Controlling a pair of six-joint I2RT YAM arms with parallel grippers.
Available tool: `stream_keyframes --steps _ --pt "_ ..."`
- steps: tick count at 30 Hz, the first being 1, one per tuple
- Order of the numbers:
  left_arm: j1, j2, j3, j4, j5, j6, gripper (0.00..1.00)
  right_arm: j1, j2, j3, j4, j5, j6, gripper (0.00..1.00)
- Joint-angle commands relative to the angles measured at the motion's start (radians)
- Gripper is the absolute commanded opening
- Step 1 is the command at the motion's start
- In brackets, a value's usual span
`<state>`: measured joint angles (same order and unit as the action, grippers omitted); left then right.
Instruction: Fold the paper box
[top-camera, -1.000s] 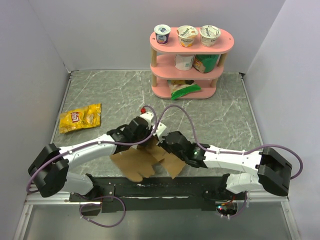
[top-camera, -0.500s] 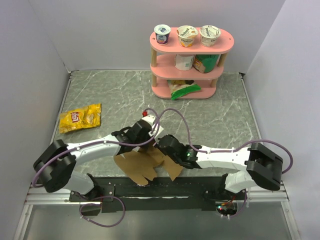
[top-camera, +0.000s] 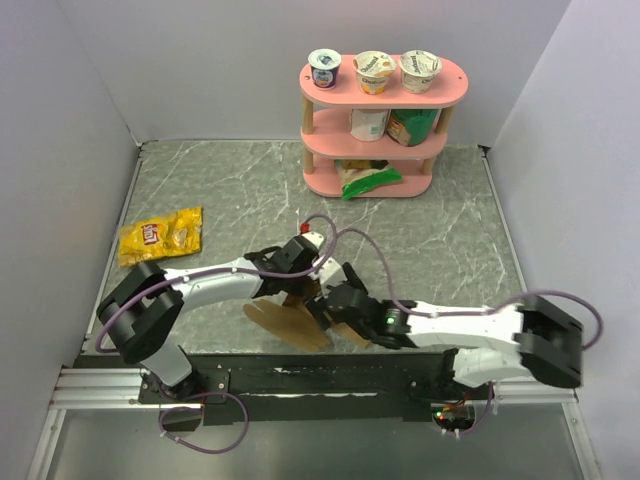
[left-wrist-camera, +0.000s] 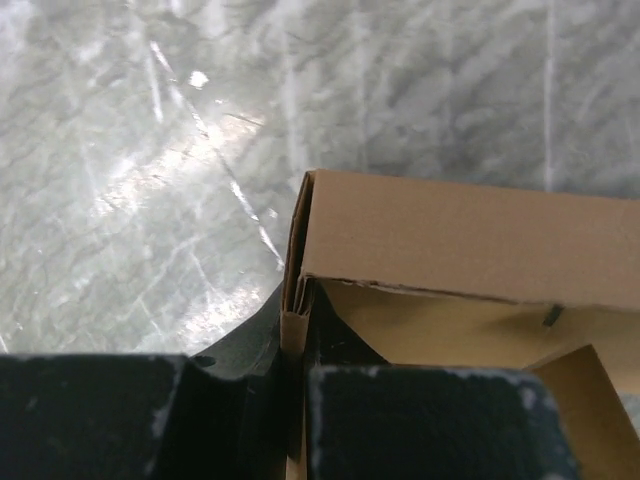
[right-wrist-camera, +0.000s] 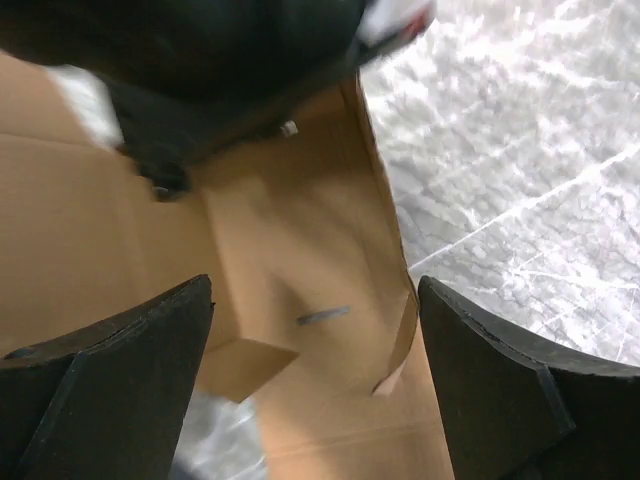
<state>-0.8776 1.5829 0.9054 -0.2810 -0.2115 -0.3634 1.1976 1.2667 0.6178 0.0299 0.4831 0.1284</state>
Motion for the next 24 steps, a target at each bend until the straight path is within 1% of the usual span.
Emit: stream_keyframes --steps 1,2,3,5,7,8,10,11,13,15,17,20,24 --pt "-0.012 0.006 0.02 -0.061 -0.011 0.037 0.01 0.014 -0.237 -0.036 0.024 -0.032 0.079 0.89" --pt "-0.014 0.002 0.02 -0.063 -0.009 0.038 0.01 0.014 -0.315 -0.053 -0.002 -0.032 0.092 0.89" --pt "-0.014 -0.01 0.018 -0.061 -0.006 0.044 0.01 0.008 -0.351 -0.082 -0.024 -0.031 0.121 0.89" --pt "-0.011 -0.024 0.017 -0.057 0.021 0.058 0.01 -0.045 -0.451 -0.108 -0.067 -0.047 0.142 0.86" --pt "-0.006 -0.04 0.015 -0.049 0.043 0.083 0.01 -0.113 -0.506 -0.148 -0.091 -0.139 0.161 0.79" --pt "-0.006 -0.046 0.015 -0.044 0.075 0.092 0.01 -0.189 -0.542 -0.162 -0.093 -0.17 0.168 0.71" --pt "0.0 -0.069 0.007 -0.027 0.104 0.103 0.01 -0.263 -0.564 -0.202 -0.07 -0.251 0.206 0.65" --pt "0.0 -0.078 0.001 -0.02 0.124 0.116 0.01 -0.338 -0.552 -0.202 -0.077 -0.277 0.224 0.6" --pt "0.0 -0.116 -0.019 0.003 0.179 0.141 0.01 -0.41 -0.514 -0.185 -0.068 -0.368 0.261 0.57" --pt "0.0 -0.153 -0.037 0.02 0.214 0.156 0.01 -0.475 -0.422 -0.158 -0.049 -0.408 0.278 0.54" --pt "0.0 -0.17 -0.046 0.028 0.231 0.161 0.01 -0.483 -0.329 -0.144 0.027 -0.422 0.272 0.53" --pt "-0.001 -0.175 -0.042 0.014 0.258 0.173 0.01 -0.483 -0.224 -0.109 0.12 -0.433 0.255 0.54" --pt "-0.004 -0.15 -0.04 -0.012 0.23 0.167 0.01 -0.481 -0.112 -0.07 0.235 -0.463 0.224 0.54"
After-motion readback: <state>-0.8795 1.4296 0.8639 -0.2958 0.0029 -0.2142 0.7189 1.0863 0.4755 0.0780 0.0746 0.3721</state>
